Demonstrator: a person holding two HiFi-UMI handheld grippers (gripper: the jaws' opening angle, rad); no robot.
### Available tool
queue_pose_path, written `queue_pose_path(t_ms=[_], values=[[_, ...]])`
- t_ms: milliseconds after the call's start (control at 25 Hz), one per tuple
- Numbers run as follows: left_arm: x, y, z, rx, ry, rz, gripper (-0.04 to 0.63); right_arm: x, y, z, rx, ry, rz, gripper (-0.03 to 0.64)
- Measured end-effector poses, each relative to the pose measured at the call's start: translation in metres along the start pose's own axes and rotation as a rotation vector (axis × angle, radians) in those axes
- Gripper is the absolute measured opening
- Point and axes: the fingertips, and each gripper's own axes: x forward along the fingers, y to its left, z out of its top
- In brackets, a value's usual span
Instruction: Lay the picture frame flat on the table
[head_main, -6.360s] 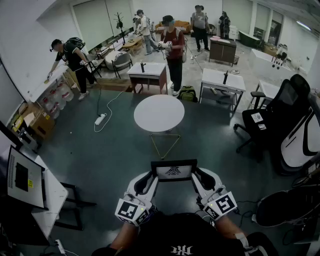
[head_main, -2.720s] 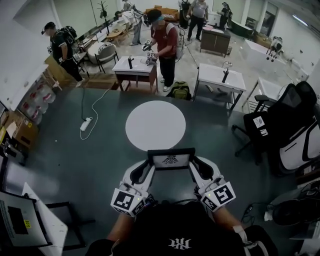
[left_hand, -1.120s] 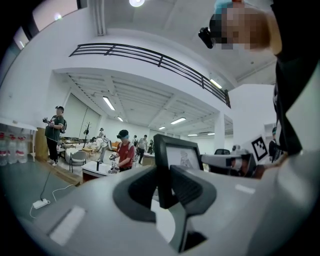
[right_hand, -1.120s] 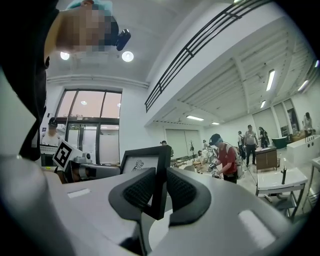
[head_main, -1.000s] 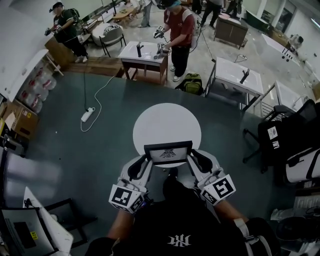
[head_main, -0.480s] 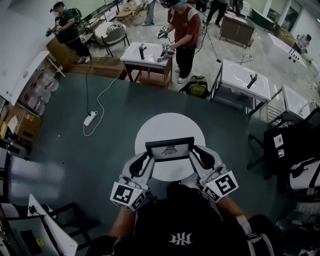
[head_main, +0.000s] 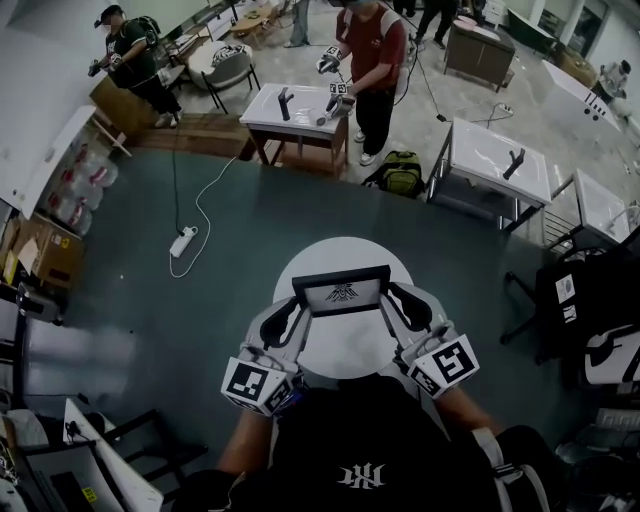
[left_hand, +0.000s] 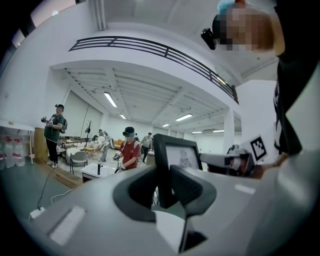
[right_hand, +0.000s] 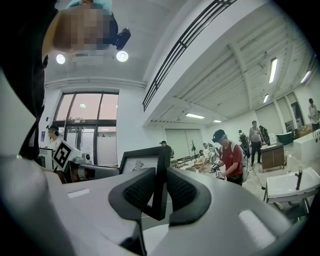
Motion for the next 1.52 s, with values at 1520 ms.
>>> queue_pose_path(t_ms=[1520], values=[[0.173, 0.164, -0.178, -0.105, 0.345, -0.240, 0.081, 0.152, -0.116, -0.216, 0.284, 0.252, -0.305, 0.057]])
